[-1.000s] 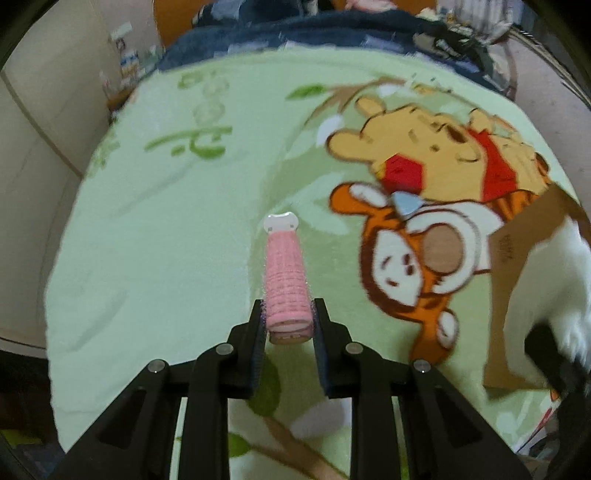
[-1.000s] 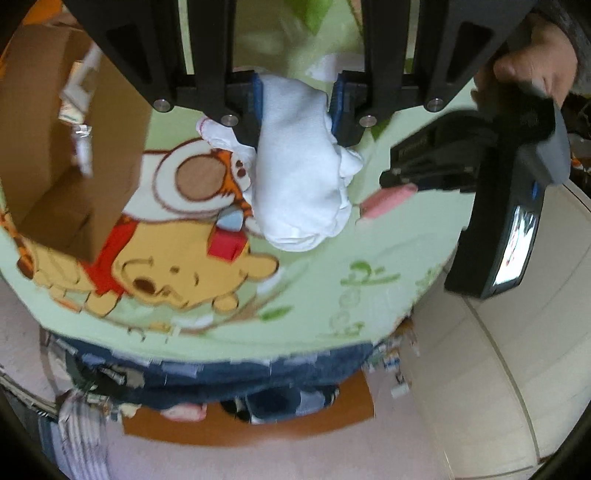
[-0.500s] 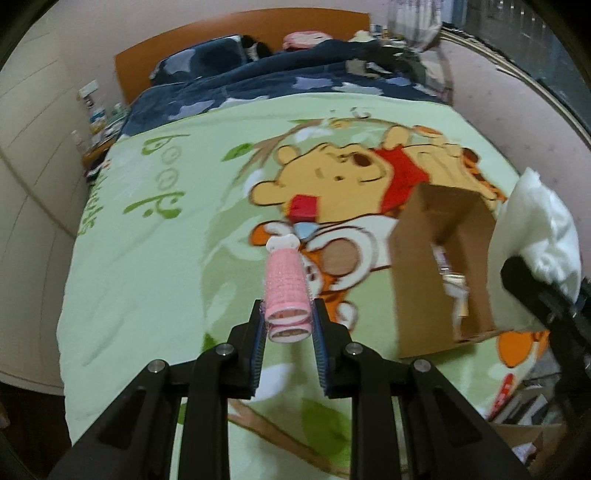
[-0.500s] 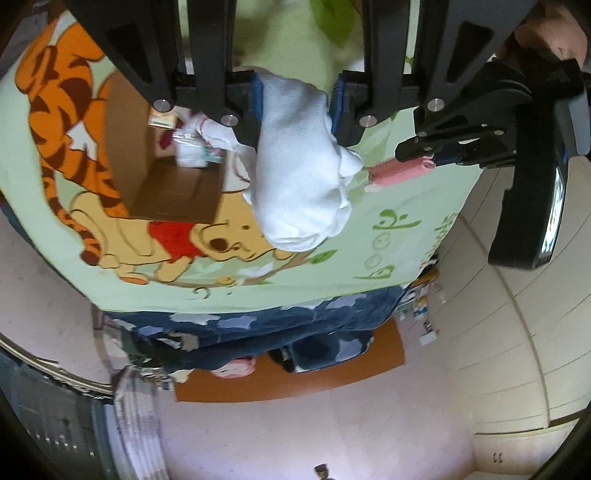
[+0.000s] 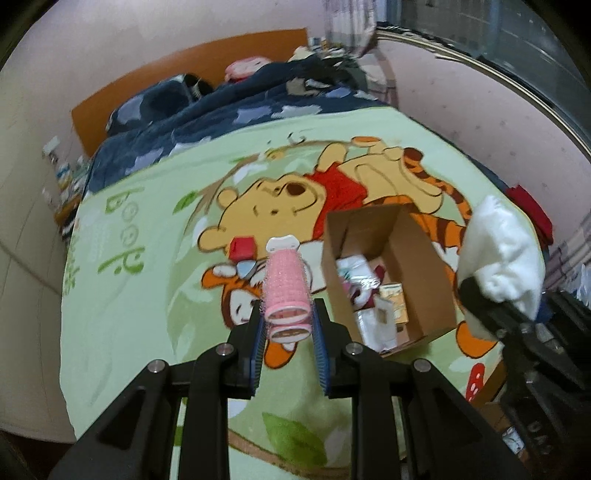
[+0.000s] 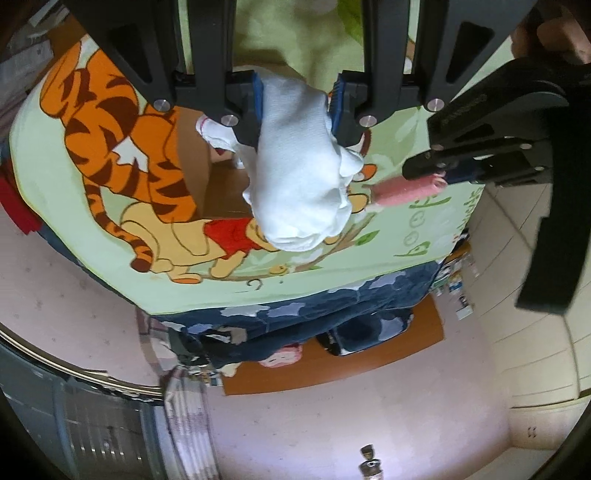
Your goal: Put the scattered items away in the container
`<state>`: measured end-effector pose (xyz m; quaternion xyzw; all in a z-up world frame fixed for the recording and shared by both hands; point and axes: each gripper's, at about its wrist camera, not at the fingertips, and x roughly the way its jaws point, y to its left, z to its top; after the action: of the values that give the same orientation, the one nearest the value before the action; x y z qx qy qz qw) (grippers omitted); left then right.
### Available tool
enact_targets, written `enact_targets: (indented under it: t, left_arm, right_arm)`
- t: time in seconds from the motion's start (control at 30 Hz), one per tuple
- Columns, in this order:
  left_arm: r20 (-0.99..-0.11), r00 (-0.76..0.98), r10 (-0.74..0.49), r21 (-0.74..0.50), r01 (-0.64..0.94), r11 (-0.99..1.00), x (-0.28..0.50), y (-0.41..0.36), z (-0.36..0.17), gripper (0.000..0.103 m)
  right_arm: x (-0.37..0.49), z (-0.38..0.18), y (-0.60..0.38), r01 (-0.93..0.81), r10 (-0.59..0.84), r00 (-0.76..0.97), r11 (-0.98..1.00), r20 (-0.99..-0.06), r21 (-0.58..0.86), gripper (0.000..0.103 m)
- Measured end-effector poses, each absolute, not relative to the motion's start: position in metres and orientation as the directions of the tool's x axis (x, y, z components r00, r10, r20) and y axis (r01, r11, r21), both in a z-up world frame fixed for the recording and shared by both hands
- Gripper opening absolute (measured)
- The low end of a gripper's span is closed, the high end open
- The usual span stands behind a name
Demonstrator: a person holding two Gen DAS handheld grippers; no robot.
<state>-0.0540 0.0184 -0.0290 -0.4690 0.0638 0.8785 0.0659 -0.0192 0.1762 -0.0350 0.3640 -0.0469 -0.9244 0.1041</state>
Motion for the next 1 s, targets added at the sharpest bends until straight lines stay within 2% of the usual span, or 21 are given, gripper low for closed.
enact_targets:
  t: [0.37, 1.0]
  left_arm:
    - [-0.812, -0.579, 0.080, 0.094, -0.264, -0.960, -0.055, 0.059, -0.015, 0.024]
    - [-0.817, -0.571, 0.074, 0.103, -0.272, -0.957, -0.062, 0.070, -0.021, 0.024]
  right_arm:
    - [-0.011, -0.025, 0.204, 0.081, -0.168, -0.745, -0.983, -0.646, 0.163, 0.027]
    - [-0.011, -0.023, 0.211, 0.059, -0.151, -0.748, -0.985, -0.647, 0.161, 0.027]
